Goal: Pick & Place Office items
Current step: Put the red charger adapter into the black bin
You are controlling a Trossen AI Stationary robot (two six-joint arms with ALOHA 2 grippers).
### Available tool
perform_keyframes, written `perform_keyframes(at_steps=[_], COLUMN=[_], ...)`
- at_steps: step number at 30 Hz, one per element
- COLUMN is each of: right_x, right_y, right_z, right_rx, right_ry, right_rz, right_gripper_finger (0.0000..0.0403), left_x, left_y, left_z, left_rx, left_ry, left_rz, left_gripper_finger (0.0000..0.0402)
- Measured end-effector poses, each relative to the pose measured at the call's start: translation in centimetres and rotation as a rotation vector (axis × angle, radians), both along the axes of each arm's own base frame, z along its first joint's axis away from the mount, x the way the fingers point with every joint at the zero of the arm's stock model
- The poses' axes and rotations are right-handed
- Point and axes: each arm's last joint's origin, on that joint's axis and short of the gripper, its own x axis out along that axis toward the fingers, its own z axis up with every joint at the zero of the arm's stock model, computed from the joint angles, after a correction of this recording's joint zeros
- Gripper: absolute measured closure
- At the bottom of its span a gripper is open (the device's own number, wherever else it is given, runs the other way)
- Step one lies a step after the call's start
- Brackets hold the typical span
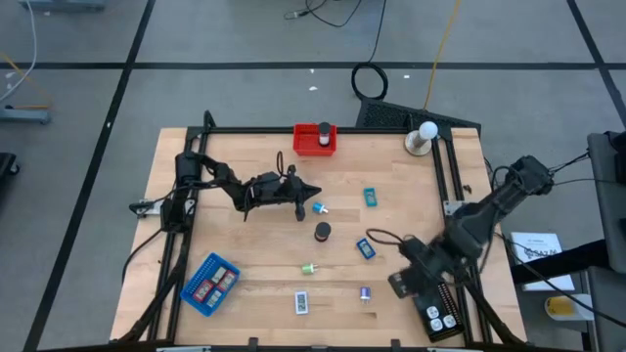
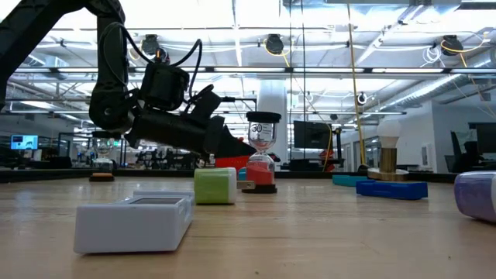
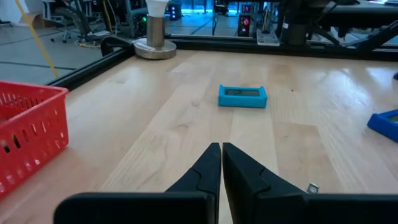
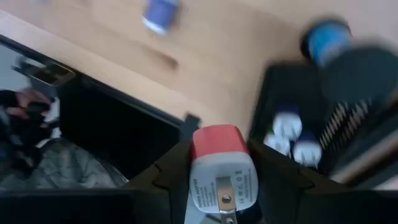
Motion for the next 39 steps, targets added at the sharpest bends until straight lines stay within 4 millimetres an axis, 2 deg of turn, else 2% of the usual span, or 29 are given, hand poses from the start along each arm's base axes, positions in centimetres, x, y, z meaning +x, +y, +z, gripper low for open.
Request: perform_keyframes(at_steps=[7, 13, 17, 21, 32, 39], right_x=[-3.0, -5.1, -5.7, -6.2, -7.2, -7.5], right_y=[2.6, 3.7, 3.4, 3.1, 3.2, 3.5], right_z=[-0.6, -4.1, -6.3, -7.5, -8.4, -8.4], right_rx=[-0.012, -0.059, -0.084, -0.082, -0.107, -0.14], right_ry=[0.122, 0.196, 0.214, 0.28, 0.196, 0.135], right_rz=[-0.063, -0.055, -0.047, 0.002, 0.326, 0.345], right_gripper_finger=[0.0269, 0.0268, 0.0268, 0.0268, 0.0268, 0.0268], left_x=[0.0, 0.0, 0.0, 0.0, 0.0, 0.0], left_y=[0.0, 0.0, 0.0, 0.0, 0.0, 0.0], left_z=[0.0, 0.0, 0.0, 0.0, 0.0, 0.0], left_rx=[-0.002, -0.004, -0.004, -0.004, -0.004, -0.004], left_ry=[-0.001, -0.001, -0.001, -0.001, 0.0, 0.0], left_rz=[0.001, 0.001, 0.001, 0.001, 0.002, 0.003], left_gripper_finger=[0.0378, 0.0378, 0.0378, 0.0378, 0.0378, 0.0378])
